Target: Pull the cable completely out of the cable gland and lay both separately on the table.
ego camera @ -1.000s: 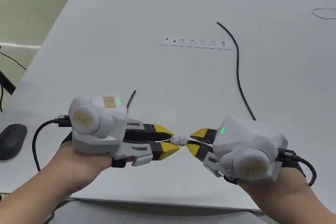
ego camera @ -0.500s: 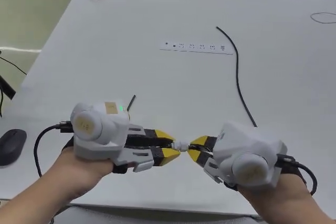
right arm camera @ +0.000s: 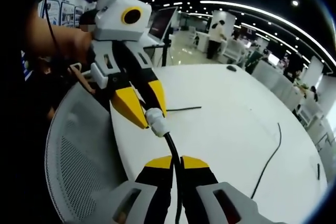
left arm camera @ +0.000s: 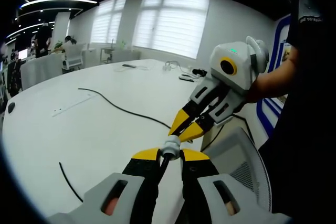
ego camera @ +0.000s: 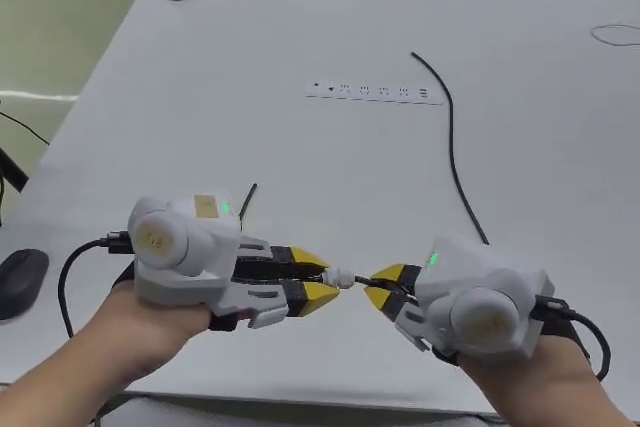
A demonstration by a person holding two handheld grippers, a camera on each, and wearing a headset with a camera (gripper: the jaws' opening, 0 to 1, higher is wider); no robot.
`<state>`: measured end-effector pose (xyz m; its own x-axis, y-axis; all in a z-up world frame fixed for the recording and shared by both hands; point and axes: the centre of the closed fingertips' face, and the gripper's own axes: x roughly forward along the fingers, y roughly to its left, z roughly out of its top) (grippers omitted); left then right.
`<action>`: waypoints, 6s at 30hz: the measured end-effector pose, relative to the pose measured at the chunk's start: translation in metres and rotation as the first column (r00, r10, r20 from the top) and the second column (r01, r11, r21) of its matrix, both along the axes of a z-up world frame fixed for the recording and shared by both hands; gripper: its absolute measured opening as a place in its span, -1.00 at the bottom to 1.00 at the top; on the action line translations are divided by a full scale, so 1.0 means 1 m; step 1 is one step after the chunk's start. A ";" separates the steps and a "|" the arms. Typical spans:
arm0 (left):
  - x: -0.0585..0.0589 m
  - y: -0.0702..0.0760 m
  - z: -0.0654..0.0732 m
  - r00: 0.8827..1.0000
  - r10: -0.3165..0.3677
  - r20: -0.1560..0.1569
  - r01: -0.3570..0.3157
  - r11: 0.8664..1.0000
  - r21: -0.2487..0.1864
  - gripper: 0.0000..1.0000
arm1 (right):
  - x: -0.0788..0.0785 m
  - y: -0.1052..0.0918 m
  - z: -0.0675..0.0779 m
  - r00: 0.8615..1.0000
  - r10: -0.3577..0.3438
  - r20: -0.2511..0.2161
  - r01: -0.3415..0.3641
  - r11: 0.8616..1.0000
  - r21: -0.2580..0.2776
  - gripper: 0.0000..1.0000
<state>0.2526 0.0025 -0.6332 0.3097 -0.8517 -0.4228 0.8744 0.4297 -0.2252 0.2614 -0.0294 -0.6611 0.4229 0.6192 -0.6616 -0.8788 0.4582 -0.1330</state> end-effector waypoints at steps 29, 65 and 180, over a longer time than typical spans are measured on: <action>-0.002 -0.005 -0.001 1.000 -0.009 0.010 0.009 1.000 -0.006 -0.71 | 0.014 -0.070 -0.070 0.869 -0.383 -0.313 0.417 0.908 0.046 -1.00; 0.008 0.006 0.000 1.000 0.023 0.006 -0.023 1.000 0.001 -0.70 | 0.008 -0.057 -0.040 0.936 -0.287 -0.202 0.304 0.951 0.060 -0.73; 0.006 0.003 0.001 0.999 0.033 0.005 -0.033 0.999 -0.002 -0.70 | 0.016 -0.059 -0.048 0.860 -0.359 -0.363 0.446 0.874 0.193 -0.95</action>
